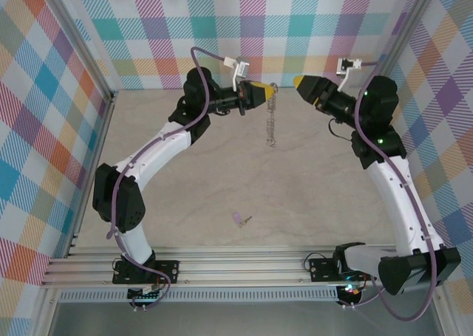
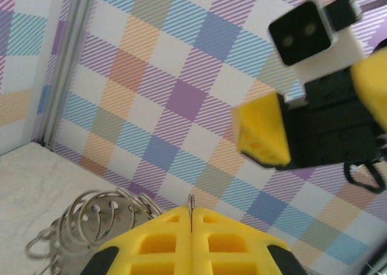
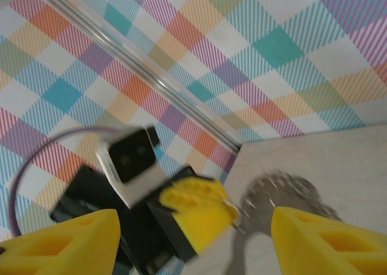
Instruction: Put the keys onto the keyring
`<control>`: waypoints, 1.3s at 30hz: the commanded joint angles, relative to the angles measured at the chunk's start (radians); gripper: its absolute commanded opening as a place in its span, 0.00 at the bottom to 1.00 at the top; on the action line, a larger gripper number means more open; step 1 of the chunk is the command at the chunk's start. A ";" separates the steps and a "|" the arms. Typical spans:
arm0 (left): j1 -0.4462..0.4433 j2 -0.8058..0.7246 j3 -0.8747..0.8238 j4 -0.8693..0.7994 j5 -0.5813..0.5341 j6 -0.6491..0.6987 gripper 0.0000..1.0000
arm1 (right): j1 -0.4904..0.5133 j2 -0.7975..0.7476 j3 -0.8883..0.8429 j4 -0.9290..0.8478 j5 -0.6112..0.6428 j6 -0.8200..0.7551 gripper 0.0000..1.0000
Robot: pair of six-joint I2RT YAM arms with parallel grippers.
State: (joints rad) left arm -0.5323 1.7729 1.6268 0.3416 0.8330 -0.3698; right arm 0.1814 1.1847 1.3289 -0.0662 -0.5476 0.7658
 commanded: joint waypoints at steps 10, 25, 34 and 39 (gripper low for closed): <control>0.040 0.163 0.623 -0.995 0.468 0.578 0.00 | -0.009 -0.042 -0.224 0.443 -0.218 -0.066 0.59; 0.033 0.092 0.533 -0.890 0.429 0.527 0.00 | -0.008 -0.043 -0.243 0.626 -0.287 0.049 0.42; 0.018 -0.035 0.185 -0.196 0.257 0.093 0.00 | -0.008 -0.045 -0.258 0.653 -0.301 0.084 0.42; -0.003 -0.046 0.141 -0.124 0.224 0.055 0.00 | -0.008 -0.016 -0.258 0.678 -0.318 0.101 0.43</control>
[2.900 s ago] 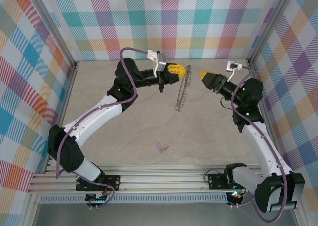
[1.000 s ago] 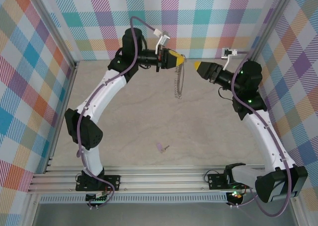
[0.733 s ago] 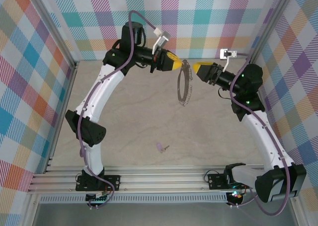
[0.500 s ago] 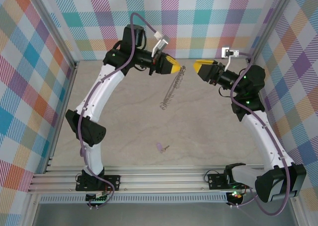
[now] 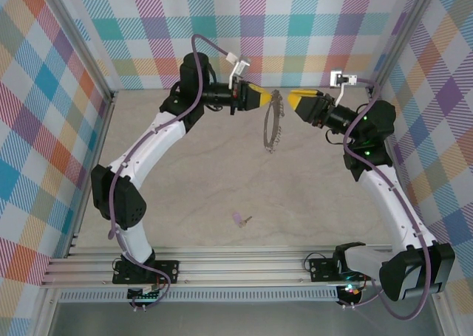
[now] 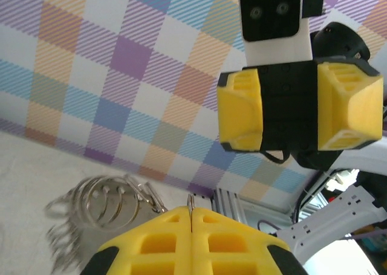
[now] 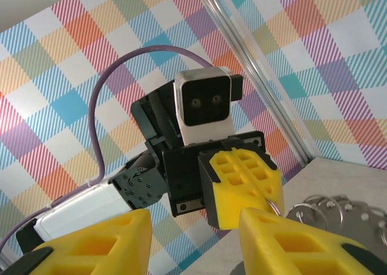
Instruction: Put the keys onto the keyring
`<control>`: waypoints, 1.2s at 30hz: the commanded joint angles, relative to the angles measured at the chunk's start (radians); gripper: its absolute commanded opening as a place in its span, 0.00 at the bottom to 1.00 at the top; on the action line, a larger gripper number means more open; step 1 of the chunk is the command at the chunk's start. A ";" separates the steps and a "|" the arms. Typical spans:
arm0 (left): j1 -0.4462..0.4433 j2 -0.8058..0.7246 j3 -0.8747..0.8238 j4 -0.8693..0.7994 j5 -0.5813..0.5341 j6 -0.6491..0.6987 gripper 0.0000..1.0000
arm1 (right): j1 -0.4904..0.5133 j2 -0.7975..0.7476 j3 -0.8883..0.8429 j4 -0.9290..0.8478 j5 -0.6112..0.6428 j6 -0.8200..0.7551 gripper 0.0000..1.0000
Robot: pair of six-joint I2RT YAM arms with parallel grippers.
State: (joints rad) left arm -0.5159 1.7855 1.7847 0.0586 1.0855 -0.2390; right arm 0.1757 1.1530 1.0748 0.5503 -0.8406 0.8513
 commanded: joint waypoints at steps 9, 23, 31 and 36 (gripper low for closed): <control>-0.031 -0.068 -0.039 0.237 -0.049 -0.121 0.00 | -0.003 0.078 -0.010 0.168 -0.039 0.070 0.43; -0.035 -0.064 -0.028 0.236 -0.037 -0.120 0.00 | -0.001 0.129 -0.009 0.263 -0.051 0.135 0.39; -0.038 -0.063 -0.026 0.233 -0.029 -0.117 0.00 | 0.002 0.158 -0.001 0.317 -0.055 0.176 0.36; -0.039 -0.059 -0.022 0.225 -0.025 -0.111 0.00 | 0.012 0.167 0.011 0.317 -0.059 0.178 0.36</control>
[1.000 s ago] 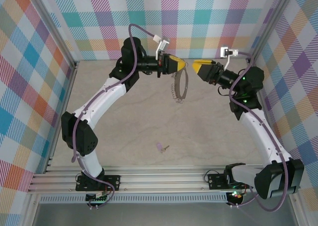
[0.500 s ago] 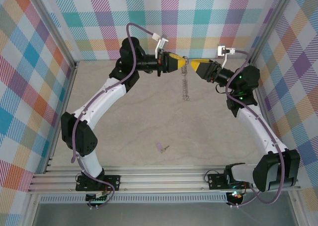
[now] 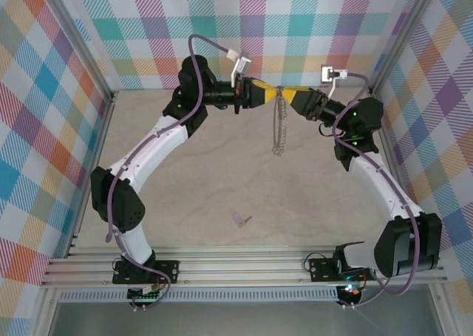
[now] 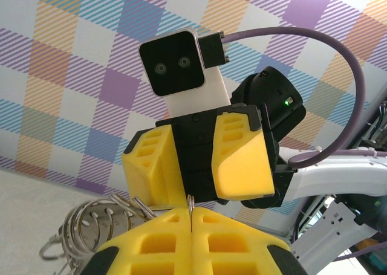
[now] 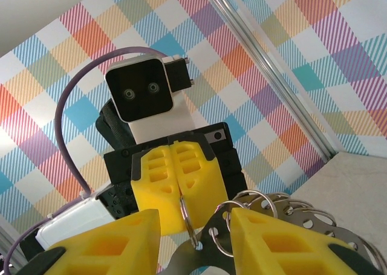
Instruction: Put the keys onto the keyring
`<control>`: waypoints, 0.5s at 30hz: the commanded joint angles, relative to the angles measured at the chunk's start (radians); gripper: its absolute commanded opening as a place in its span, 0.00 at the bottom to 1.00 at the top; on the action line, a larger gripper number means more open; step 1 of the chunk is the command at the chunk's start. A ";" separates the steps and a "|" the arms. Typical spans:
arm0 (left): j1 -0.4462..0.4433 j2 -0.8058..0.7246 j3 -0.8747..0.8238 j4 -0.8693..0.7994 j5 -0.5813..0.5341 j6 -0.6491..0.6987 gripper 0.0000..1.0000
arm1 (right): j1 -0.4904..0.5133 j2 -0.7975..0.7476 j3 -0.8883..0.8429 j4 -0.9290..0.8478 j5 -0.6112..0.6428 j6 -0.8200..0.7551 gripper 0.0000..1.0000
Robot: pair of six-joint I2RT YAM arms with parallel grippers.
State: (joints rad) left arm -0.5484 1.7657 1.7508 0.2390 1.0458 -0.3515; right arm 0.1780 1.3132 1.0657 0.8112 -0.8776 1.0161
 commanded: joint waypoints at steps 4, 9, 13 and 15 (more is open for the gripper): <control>-0.007 -0.035 0.019 0.036 0.020 0.004 0.00 | 0.019 0.012 0.025 0.049 -0.026 0.009 0.35; -0.007 -0.034 0.023 0.031 0.023 0.008 0.00 | 0.025 0.014 0.027 0.039 -0.025 0.001 0.30; -0.013 -0.030 0.030 0.021 0.028 0.012 0.00 | 0.028 0.018 0.034 0.036 -0.028 -0.002 0.30; -0.014 -0.028 0.036 0.008 0.032 0.018 0.00 | 0.028 0.018 0.036 0.035 -0.029 -0.003 0.29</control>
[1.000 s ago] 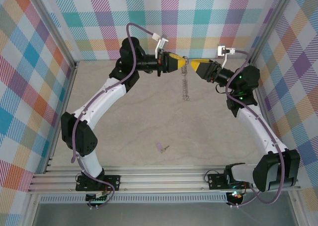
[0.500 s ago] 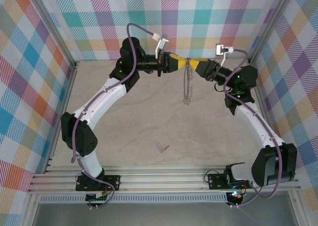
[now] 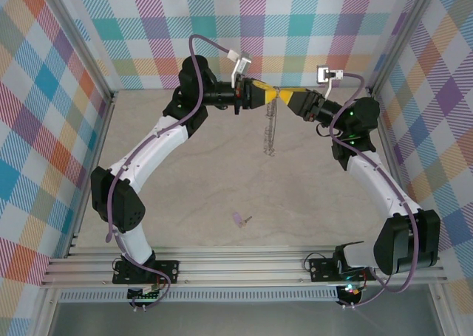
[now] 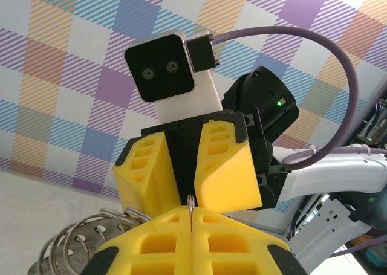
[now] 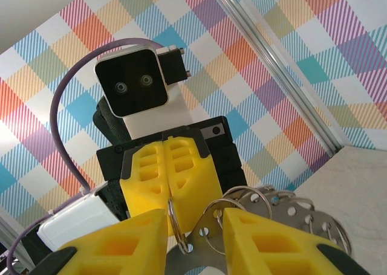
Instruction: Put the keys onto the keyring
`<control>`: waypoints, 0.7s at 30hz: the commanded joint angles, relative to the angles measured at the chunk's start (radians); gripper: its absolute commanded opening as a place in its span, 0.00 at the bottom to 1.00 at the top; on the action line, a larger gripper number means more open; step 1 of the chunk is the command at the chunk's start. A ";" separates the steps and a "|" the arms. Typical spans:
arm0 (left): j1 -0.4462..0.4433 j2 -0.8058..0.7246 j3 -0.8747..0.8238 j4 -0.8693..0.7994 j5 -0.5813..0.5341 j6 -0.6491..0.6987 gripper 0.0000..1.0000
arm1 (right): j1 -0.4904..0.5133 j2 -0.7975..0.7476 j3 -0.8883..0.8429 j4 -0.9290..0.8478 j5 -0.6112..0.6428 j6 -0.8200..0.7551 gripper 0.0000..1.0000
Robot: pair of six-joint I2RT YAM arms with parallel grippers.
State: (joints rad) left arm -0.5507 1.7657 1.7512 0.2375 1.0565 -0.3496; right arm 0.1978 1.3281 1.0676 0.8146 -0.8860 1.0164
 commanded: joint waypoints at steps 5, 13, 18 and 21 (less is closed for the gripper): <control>-0.018 -0.022 0.049 -0.017 0.027 0.033 0.00 | 0.009 0.010 0.038 0.032 -0.018 -0.004 0.17; -0.025 -0.022 0.072 -0.062 -0.024 0.042 0.06 | 0.012 0.018 0.042 0.029 0.002 -0.025 0.00; -0.001 -0.091 -0.038 0.077 -0.189 -0.047 0.32 | 0.006 0.021 0.030 0.060 0.060 -0.032 0.00; 0.012 -0.131 -0.139 0.228 -0.295 -0.151 0.43 | 0.006 0.038 0.028 0.121 0.077 -0.004 0.00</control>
State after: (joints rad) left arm -0.5522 1.7023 1.6699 0.2771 0.8864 -0.4011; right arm 0.2035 1.3575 1.0912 0.8383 -0.8513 1.0058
